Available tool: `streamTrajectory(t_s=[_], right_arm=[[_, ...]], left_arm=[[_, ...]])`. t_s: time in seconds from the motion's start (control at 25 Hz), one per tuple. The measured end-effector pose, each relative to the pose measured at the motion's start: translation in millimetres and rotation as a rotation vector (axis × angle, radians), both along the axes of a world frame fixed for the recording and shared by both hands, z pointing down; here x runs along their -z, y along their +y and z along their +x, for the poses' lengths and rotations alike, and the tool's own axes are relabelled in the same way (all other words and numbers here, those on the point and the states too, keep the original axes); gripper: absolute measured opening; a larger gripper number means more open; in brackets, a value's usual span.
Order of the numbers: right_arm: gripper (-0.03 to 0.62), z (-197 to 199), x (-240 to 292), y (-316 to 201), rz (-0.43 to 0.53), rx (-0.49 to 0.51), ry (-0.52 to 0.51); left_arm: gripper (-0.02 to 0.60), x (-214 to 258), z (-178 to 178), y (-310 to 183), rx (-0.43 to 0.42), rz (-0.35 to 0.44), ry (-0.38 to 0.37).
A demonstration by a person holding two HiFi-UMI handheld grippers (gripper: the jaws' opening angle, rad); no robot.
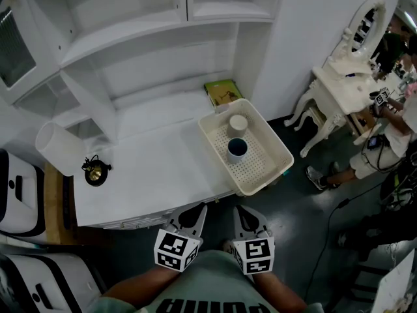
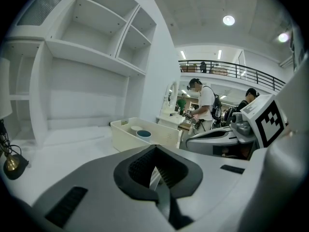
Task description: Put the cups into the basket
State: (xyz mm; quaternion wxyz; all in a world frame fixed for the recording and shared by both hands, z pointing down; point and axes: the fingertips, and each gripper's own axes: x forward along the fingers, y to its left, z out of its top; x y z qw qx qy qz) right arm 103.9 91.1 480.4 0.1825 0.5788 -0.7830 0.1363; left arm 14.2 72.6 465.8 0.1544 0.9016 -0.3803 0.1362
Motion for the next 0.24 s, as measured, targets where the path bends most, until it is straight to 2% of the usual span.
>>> streamTrajectory(t_s=[0.24], right_arm=[[0.012,-0.4,-0.9,2.4,-0.007,-0.013,0.009]], left_arm=[[0.006,-0.3,-2.1,1.1,-0.004,-0.004,0.006]])
